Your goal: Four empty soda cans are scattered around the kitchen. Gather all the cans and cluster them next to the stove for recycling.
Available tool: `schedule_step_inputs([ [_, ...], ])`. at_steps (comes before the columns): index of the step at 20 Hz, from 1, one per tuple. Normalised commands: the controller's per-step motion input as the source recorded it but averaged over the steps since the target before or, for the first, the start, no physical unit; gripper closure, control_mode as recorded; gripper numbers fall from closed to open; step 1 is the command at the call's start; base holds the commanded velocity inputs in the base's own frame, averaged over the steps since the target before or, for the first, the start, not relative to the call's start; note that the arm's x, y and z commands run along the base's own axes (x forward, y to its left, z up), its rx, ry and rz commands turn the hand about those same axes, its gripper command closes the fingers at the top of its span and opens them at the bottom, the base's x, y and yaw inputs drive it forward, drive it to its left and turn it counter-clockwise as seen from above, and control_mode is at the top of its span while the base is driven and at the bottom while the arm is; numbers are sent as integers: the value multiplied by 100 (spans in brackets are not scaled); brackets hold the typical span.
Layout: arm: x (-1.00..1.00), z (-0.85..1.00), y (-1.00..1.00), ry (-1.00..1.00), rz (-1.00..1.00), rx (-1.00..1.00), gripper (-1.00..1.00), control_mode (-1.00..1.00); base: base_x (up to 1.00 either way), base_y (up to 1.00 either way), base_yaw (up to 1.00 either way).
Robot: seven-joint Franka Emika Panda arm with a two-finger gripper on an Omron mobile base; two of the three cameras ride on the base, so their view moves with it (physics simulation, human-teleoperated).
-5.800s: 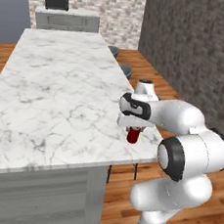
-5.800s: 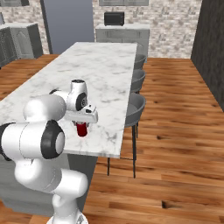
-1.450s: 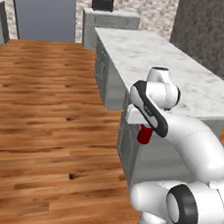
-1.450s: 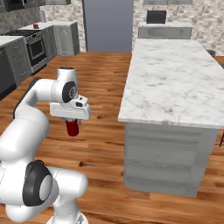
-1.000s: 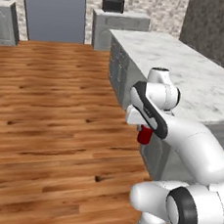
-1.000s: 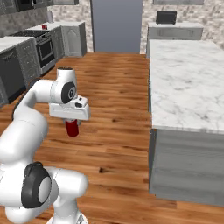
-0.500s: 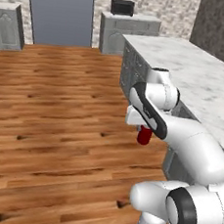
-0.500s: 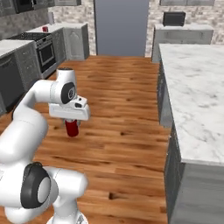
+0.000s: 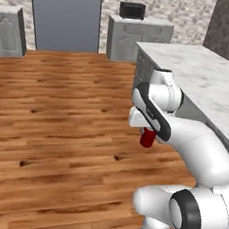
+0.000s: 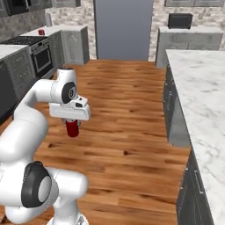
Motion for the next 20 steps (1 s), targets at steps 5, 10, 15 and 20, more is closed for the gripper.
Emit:
schedule_step_inputs([
  [5,0,0,0,0,0,0,100,100,100,44,0],
  [10,0,0,0,0,0,0,100,100,100,41,0],
  [15,0,0,0,0,0,0,100,100,100,39,0],
  [20,0,0,0,0,0,0,100,100,100,40,0],
])
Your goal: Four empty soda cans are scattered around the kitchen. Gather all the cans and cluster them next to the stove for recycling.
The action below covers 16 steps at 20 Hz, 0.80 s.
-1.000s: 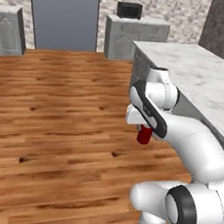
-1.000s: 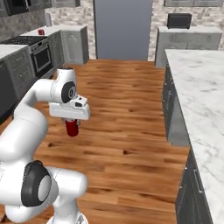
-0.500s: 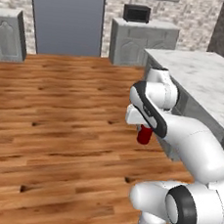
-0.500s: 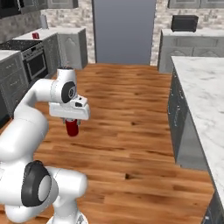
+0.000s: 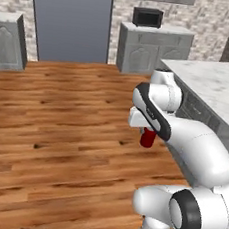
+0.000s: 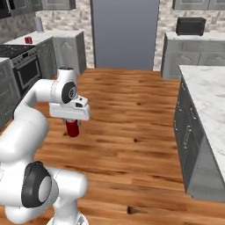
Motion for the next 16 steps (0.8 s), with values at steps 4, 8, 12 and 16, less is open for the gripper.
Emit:
schedule_step_inputs([
  [4,0,0,0,0,0,0,100,100,100,41,0],
  [8,0,0,0,0,0,0,100,100,100,35,0],
  [12,0,0,0,0,0,0,100,100,100,32,0],
  [16,0,0,0,0,0,0,100,100,100,32,0],
])
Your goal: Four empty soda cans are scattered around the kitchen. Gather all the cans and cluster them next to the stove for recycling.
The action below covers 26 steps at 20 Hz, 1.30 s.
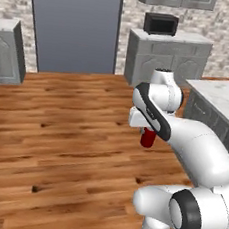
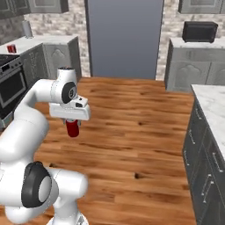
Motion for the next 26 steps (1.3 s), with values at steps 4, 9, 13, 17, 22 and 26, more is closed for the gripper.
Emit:
schedule_step_inputs([
  [4,0,0,0,0,0,0,100,100,100,28,0],
  [9,0,0,0,0,0,0,100,100,100,25,0],
  [13,0,0,0,0,0,0,100,100,100,27,0],
  [17,0,0,0,0,0,0,100,100,100,28,0],
  [22,0,0,0,0,0,0,100,100,100,31,1],
  [26,0,0,0,0,0,0,100,100,100,31,4],
])
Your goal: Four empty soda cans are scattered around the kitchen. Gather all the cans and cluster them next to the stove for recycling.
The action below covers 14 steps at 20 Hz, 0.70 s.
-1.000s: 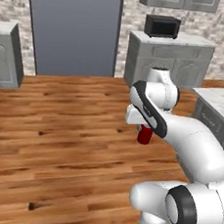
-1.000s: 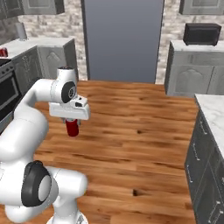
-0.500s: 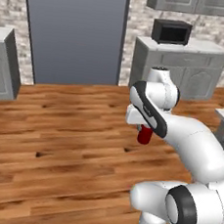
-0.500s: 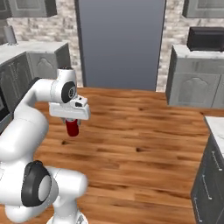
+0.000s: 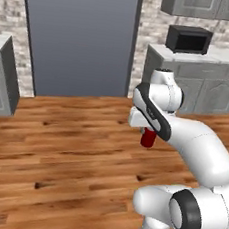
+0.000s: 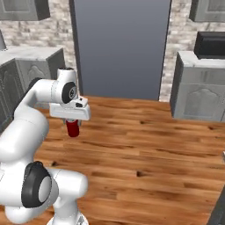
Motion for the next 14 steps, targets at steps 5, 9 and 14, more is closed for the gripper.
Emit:
schedule_step_inputs([
  [5,0,0,0,0,0,0,100,100,99,10,18],
  [9,0,0,0,0,0,0,100,100,82,0,29],
  [14,0,0,0,0,0,0,100,100,71,0,33],
])
